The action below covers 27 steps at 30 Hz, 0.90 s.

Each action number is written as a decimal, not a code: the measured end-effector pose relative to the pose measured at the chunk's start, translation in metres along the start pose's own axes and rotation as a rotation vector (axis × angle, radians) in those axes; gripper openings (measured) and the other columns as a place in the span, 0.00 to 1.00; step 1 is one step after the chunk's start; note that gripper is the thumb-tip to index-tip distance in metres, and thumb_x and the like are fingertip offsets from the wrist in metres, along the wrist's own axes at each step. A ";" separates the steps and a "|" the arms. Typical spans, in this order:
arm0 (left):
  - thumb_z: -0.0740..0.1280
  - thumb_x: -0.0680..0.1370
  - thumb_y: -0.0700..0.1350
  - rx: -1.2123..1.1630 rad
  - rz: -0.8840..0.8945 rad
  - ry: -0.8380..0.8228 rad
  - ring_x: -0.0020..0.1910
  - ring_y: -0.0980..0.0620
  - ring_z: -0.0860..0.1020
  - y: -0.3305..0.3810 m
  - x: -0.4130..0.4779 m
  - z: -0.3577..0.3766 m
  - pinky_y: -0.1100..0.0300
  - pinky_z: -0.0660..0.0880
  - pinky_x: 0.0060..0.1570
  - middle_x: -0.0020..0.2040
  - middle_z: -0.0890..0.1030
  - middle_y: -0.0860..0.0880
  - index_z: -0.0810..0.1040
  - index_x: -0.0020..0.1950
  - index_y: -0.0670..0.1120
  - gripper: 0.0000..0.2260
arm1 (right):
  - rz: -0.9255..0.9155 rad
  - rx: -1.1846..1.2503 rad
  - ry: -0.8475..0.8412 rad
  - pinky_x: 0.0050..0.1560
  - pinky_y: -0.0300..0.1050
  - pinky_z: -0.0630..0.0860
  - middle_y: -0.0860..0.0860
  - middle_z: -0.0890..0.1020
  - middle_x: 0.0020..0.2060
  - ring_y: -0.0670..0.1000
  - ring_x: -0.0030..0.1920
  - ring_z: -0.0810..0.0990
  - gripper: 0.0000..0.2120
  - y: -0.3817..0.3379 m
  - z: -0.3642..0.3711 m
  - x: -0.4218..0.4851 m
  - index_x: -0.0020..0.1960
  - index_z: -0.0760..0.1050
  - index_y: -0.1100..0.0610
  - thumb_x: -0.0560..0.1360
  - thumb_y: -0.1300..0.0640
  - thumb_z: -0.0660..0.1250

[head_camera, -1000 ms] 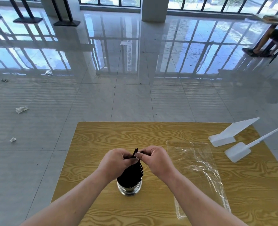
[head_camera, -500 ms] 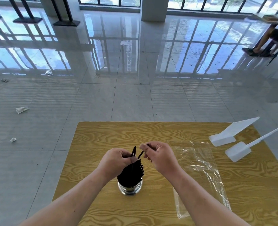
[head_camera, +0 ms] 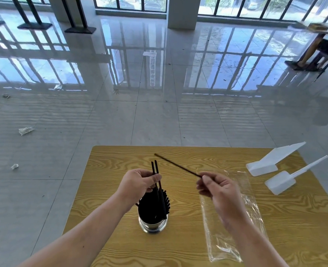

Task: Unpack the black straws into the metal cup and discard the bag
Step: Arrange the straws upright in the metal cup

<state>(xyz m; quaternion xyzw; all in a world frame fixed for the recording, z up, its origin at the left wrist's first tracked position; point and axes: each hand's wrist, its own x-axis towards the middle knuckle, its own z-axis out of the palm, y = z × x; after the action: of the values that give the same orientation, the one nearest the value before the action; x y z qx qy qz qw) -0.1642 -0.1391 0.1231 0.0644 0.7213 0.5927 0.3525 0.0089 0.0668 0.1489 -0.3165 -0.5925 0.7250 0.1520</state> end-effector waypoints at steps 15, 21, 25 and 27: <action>0.80 0.68 0.51 -0.185 -0.021 0.067 0.38 0.51 0.84 0.009 -0.004 0.000 0.60 0.83 0.42 0.44 0.88 0.43 0.89 0.48 0.40 0.15 | -0.010 -0.152 -0.080 0.47 0.39 0.82 0.52 0.90 0.46 0.49 0.45 0.87 0.13 0.022 0.043 -0.005 0.60 0.86 0.53 0.84 0.66 0.68; 0.79 0.73 0.47 -0.208 -0.003 0.093 0.39 0.50 0.85 0.011 -0.004 -0.004 0.58 0.84 0.44 0.42 0.88 0.44 0.90 0.46 0.45 0.06 | 0.061 -0.279 -0.267 0.44 0.36 0.80 0.53 0.90 0.44 0.46 0.42 0.87 0.13 0.030 0.053 -0.007 0.63 0.84 0.51 0.83 0.66 0.69; 0.77 0.77 0.44 -0.215 0.027 0.083 0.40 0.51 0.85 0.013 -0.007 -0.008 0.60 0.83 0.43 0.42 0.88 0.45 0.90 0.48 0.44 0.04 | 0.056 -0.334 -0.303 0.45 0.35 0.79 0.52 0.90 0.43 0.45 0.42 0.86 0.15 0.034 0.057 -0.006 0.63 0.83 0.49 0.84 0.65 0.68; 0.76 0.79 0.43 -0.202 0.058 0.071 0.41 0.52 0.85 0.015 -0.008 -0.007 0.61 0.83 0.43 0.41 0.87 0.47 0.90 0.50 0.45 0.04 | 0.043 -0.379 -0.335 0.46 0.35 0.79 0.52 0.90 0.44 0.45 0.42 0.85 0.15 0.035 0.060 -0.007 0.62 0.84 0.48 0.83 0.65 0.68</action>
<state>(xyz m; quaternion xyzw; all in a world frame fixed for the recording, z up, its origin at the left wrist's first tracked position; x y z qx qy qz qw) -0.1674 -0.1447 0.1408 0.0287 0.6678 0.6742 0.3142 -0.0191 0.0083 0.1234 -0.2275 -0.7279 0.6463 -0.0259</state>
